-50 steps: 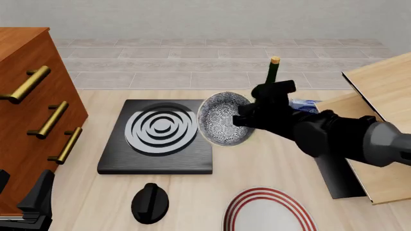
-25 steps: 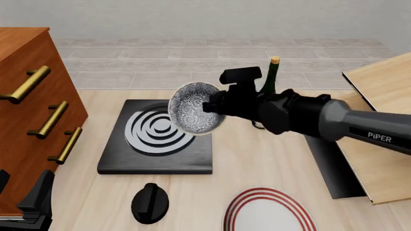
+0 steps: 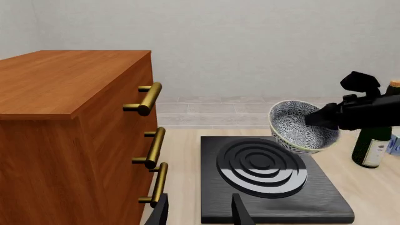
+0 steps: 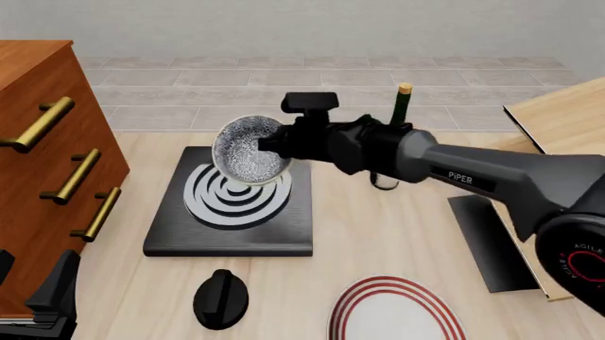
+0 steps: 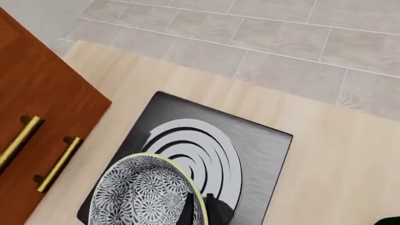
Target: Put the bowl on the stove.
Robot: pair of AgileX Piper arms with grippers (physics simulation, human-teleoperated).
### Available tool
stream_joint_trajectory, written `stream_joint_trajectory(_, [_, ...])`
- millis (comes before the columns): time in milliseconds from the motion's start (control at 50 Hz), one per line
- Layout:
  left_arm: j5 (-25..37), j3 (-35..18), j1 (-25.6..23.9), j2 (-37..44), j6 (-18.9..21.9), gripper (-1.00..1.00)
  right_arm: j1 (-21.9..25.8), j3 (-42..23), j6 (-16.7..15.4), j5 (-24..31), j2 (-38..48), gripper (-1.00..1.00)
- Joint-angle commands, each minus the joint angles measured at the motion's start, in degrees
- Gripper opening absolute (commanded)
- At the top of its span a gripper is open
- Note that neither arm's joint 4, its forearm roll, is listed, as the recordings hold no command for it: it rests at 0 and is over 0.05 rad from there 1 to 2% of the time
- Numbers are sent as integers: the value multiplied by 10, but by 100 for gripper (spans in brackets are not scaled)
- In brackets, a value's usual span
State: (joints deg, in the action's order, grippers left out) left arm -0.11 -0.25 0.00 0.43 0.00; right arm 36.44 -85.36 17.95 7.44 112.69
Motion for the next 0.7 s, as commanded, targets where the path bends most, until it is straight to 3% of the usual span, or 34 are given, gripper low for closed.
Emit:
stream_joint_trajectory(20, [0, 0, 0, 0, 0, 100, 4, -109, 14, 41, 77, -100])
stream_joint_trajectory(460, [0, 0, 0, 0, 0, 100, -1, -260, 55, 81, 210, -100])
stream_joint_trajectory(700, [0, 0, 0, 0, 0, 100, 1, -297, 57, 91, 246, -100])
